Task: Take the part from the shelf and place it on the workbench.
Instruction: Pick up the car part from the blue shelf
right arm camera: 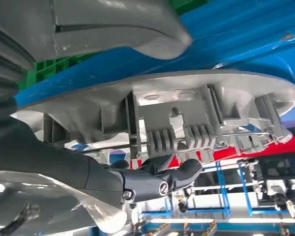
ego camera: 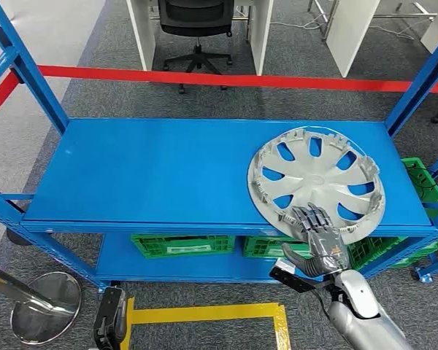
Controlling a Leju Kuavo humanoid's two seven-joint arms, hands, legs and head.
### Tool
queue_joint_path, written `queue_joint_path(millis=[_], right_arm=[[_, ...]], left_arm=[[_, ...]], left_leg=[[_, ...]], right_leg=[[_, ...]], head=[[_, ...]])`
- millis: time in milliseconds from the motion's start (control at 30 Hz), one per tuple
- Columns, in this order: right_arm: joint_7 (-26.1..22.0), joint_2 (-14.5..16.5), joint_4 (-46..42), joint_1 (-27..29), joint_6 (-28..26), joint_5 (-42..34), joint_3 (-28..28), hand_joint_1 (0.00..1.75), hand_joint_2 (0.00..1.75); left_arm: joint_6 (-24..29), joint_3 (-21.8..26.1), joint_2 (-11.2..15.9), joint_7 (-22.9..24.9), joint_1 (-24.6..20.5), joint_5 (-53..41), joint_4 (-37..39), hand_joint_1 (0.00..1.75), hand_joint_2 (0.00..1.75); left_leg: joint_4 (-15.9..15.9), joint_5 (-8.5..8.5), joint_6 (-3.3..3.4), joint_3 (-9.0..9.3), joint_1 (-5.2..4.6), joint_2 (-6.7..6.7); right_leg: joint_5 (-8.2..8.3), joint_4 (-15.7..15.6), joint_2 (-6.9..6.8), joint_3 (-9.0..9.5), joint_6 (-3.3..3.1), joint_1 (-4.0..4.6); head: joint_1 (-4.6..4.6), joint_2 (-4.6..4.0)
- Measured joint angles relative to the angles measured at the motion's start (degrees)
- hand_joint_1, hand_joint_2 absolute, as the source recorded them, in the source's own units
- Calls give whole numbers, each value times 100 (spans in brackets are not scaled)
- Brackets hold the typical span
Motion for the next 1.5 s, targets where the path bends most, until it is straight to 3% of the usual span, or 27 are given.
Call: queue_joint_path(millis=[267, 667, 800, 1500], right_arm=[[-63, 62, 319, -203, -58, 59, -30, 0, 175], [588, 98, 717, -432, -233, 1016, 116, 0, 175], [722, 98, 807, -478, -299, 1190, 170, 175, 175], [327, 98, 874, -587, -291, 837, 156, 175, 175]], left_arm=[[-9, 0, -3, 1, -1, -96, 0, 0, 0], [-10, 2, -4, 52, -10, -207, 0, 0, 0], [-5, 4, -4, 56, -13, -215, 0, 0, 0], [29, 5, -2, 56, -23, -386, 0, 0, 0]], left_leg=[[0, 0, 0, 6, -1, 1], [0, 1, -1, 16, 0, 2], [0, 2, -1, 16, 0, 3], [0, 0, 0, 49, 1, 13]], right_leg=[[3, -1, 3, 6, 2, -1], [8, -1, 7, 11, 2, 0], [10, -1, 9, 11, 4, 0], [9, -7, 18, 4, 4, 1]], head=[[1, 0], [1, 0], [1, -1], [1, -1]])
